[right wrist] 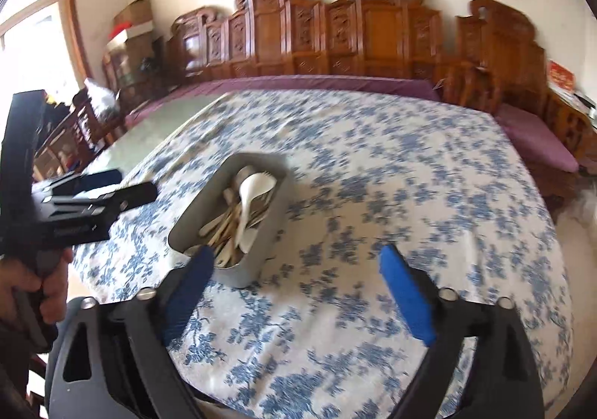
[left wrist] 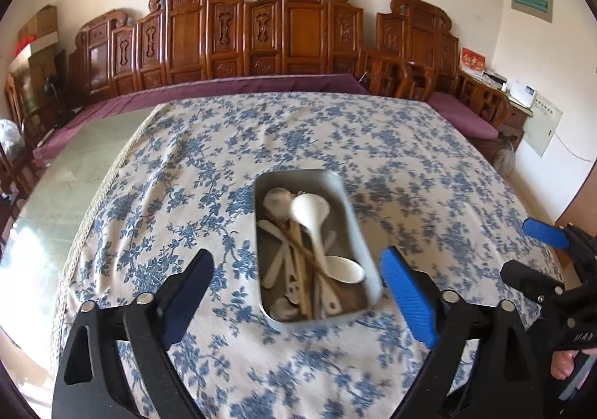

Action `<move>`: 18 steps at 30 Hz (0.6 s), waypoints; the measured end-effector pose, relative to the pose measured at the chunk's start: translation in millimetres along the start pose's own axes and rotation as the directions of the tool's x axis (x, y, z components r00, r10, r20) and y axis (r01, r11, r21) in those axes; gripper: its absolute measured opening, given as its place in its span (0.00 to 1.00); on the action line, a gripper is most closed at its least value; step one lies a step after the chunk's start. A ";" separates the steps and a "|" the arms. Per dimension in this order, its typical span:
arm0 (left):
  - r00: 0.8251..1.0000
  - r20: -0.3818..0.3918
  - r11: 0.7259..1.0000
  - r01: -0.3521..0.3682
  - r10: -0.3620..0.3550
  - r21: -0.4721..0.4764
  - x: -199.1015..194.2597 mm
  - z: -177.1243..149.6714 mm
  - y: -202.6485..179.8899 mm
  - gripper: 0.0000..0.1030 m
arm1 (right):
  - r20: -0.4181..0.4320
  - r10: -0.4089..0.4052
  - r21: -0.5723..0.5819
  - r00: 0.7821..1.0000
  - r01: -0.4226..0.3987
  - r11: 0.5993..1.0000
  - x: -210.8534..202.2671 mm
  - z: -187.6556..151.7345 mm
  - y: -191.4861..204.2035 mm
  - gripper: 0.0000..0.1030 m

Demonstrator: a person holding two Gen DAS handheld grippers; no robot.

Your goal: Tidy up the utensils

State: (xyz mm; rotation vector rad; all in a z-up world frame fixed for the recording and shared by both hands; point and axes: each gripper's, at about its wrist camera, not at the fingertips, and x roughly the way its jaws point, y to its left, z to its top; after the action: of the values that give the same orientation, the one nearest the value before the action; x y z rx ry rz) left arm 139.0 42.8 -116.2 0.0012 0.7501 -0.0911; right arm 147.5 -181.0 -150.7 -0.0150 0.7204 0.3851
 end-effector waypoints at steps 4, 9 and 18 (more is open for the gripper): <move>1.000 0.022 1.000 -0.007 0.006 0.013 -24.6 -6.8 -19.2 0.93 | 0.026 -0.047 0.014 0.999 0.047 0.999 -22.7 -10.5 -8.7 0.98; 0.999 0.042 1.000 -0.006 0.005 0.025 -52.6 -16.9 -41.7 0.93 | 0.065 -0.074 0.037 0.995 0.072 0.997 -52.6 -21.1 -15.5 0.98; 0.991 0.135 0.999 -0.024 0.019 0.034 -103.6 -7.7 -62.8 0.93 | 0.198 -0.099 0.037 0.975 0.094 0.995 -119.2 -8.7 -11.3 0.98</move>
State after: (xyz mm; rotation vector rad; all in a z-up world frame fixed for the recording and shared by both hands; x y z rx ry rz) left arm 53.2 -11.0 -49.3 0.0365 0.6135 -0.0829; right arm 64.3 -233.2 -81.6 0.0148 0.5237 0.2789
